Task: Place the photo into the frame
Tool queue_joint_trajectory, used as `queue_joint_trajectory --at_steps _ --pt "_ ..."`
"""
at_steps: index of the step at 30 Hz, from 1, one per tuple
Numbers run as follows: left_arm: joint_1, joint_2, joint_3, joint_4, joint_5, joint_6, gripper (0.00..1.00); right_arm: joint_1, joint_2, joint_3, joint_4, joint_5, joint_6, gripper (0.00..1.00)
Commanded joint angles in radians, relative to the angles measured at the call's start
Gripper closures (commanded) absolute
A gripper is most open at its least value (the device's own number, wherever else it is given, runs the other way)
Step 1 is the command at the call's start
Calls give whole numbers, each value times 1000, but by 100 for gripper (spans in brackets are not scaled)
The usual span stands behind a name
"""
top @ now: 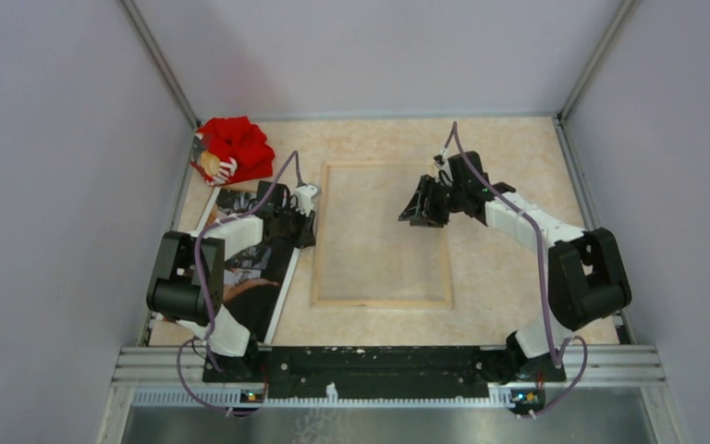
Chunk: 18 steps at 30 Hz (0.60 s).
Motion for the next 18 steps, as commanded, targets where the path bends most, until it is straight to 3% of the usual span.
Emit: queue_joint_trajectory --at_steps 1,5,9,12,16,18 --pt "5 -7 -5 -27 6 17 73 -8 39 41 35 -41 -31 57" --pt "6 -5 -2 -28 7 17 73 -8 80 53 24 -41 -45 59" --pt "5 -2 -3 -29 9 16 73 -8 71 22 10 -12 -63 77" --pt "6 1 1 -34 6 19 73 -14 34 -7 27 -23 -64 81" --pt "5 2 5 -39 7 21 73 -28 5 -8 1 -50 -77 58" --pt "6 4 6 -38 9 20 73 -35 -1 -7 -8 -50 -80 54"
